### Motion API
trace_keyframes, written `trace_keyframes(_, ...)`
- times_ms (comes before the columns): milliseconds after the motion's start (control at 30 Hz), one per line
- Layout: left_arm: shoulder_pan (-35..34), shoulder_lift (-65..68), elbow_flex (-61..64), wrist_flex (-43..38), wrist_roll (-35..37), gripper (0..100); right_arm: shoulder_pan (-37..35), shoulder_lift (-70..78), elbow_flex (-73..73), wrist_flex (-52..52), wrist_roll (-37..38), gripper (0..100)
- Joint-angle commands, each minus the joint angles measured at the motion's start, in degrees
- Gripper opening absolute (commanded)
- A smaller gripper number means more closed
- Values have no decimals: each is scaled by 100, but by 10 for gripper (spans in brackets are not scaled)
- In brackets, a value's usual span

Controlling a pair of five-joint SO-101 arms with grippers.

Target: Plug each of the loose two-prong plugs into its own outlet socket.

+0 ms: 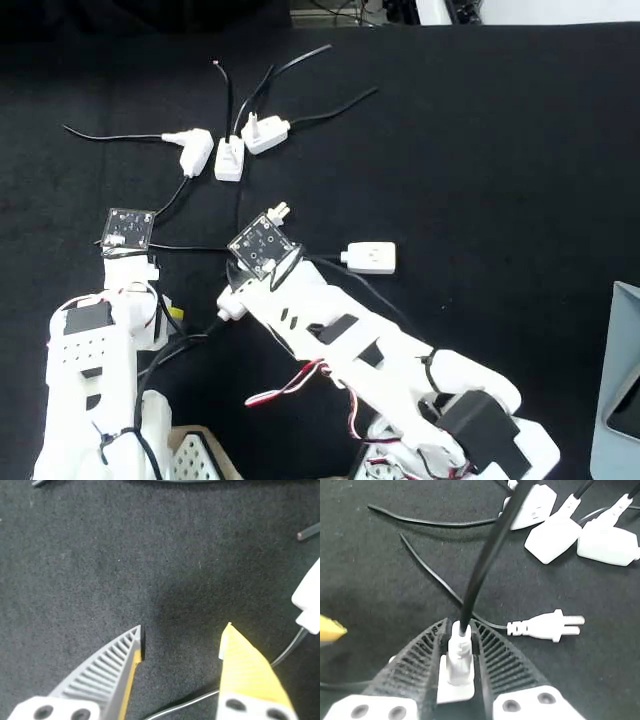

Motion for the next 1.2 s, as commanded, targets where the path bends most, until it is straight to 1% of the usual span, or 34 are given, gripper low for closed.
trace_keyframes(0, -40, -88, -13, -97, 18, 254, -70, -57, 48, -88, -35, 11)
trace_keyframes(533, -40, -88, -13, -97, 26, 254, -79, -48, 251, -79, 0, 11)
trace_keyframes(667, 22, -88, -215, -167, 53, 254, -79, -75, 198, -123, 9, 11)
trace_keyframes(833, 31, -97, -857, -281, 686, 254, -79, -488, 215, -79, 202, 11)
trace_keyframes(933, 286, -97, -1244, -255, 870, 255, -79, -945, 338, 167, 193, 11)
trace_keyframes(1067, 971, -97, -1464, -264, 1073, 255, -97, -1587, 462, 642, 167, 11)
trace_keyframes(1167, 1473, -97, -1508, -290, 1196, 255, -273, -2026, 664, 809, 167, 11)
